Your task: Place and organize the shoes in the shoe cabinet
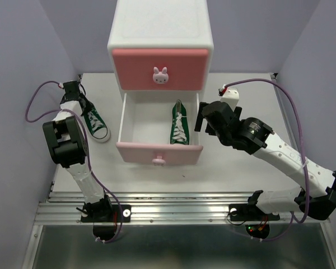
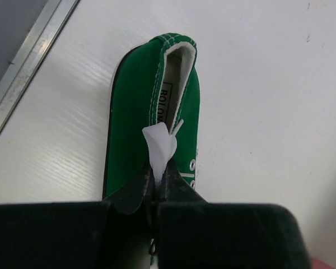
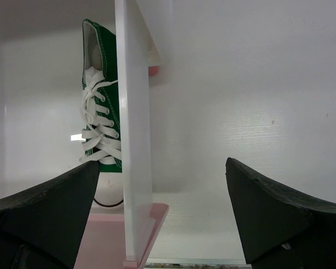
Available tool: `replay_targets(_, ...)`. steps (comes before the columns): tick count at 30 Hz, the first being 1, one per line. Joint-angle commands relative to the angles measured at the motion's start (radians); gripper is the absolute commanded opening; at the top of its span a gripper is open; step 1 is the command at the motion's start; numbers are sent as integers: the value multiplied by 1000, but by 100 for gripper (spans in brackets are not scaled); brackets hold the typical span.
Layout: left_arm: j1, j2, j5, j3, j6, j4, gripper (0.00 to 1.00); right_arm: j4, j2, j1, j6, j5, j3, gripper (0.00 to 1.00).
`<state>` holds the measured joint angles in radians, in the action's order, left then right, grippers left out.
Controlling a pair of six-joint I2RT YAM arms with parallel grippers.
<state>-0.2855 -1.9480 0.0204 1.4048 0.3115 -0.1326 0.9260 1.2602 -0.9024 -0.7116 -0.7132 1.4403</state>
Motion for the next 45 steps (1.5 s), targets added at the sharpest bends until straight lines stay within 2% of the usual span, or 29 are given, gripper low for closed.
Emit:
replay_targets(1,-3,50,-10,42,-25,-35,0,-35,-2,5,-9,-3,43,100)
replay_targets(6,0,223,45,-3,-25,-6,0,-35,-19,5,-19,-12,43,100)
replay_targets(11,32,532,9,-46,9,24,0,-36,-45,5,-42,-22,28,100)
replay_targets(13,49,659,-54,-63,34,24,0,-35,-51,5,-42,-17,26,100)
replay_targets(15,52,736,-36,-64,87,30,0,-35,-54,5,-35,-17,26,100)
replay_targets(16,60,806,16,-66,103,42,0,-35,-58,5,-35,-19,26,100)
replay_targets(18,95,869,38,-69,132,89,0,-36,-61,5,-34,-25,31,100)
replay_targets(19,152,914,35,-66,136,102,0,-36,-64,5,-29,-28,32,100)
replay_targets(25,397,962,30,-29,159,100,0,-36,-70,5,-6,-31,28,100)
replay_targets(29,523,979,-79,-52,166,119,0,-36,-88,5,-23,-14,6,100)
replay_targets(33,592,949,-83,-67,166,125,0,-36,-105,5,-51,-12,-15,100)
replay_targets(39,732,951,-218,-99,104,111,0,-36,-151,5,-61,-23,-41,100)
replay_targets(45,851,986,-289,-148,109,13,0,-33,-206,5,-126,-35,-86,100)
